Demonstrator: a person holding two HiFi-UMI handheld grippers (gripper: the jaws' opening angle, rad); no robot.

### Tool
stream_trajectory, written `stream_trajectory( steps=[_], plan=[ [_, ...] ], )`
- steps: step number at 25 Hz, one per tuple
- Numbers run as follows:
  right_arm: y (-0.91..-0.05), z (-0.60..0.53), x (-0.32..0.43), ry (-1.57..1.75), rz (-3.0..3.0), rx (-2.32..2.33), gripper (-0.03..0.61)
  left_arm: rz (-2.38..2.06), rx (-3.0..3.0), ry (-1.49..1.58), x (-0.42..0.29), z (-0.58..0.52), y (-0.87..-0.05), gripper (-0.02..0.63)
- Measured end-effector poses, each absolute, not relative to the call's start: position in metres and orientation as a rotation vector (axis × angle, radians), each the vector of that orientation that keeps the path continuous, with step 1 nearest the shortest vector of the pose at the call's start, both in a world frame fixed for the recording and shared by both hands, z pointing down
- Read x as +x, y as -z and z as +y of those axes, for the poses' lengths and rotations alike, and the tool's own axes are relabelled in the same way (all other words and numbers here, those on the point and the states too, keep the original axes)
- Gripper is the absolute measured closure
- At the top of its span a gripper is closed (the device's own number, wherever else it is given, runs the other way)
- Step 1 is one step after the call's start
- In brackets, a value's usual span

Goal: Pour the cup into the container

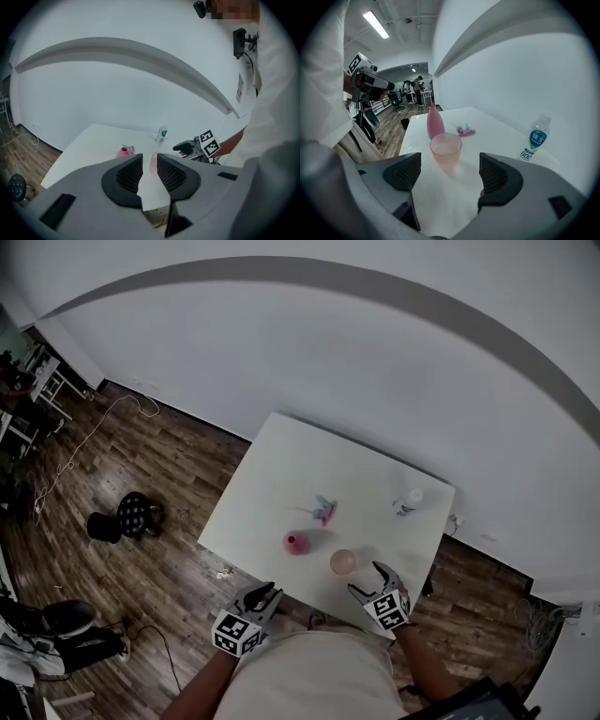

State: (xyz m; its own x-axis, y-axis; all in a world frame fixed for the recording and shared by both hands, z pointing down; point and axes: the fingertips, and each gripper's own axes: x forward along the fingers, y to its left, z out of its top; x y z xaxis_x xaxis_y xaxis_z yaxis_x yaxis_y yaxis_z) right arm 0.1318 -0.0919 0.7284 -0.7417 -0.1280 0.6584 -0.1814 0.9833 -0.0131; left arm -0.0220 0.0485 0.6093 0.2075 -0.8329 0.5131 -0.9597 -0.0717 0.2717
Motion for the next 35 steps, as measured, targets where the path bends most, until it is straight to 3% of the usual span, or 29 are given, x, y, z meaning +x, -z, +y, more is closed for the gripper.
stream_trajectory(
  steps=[35],
  plan=[
    [-0.780,-0.089,0.084,-0.054,-2.353,0.058,0.202,-1.663,1.911,-0.309,-0.026,0.041,-0.610,0.520]
  ],
)
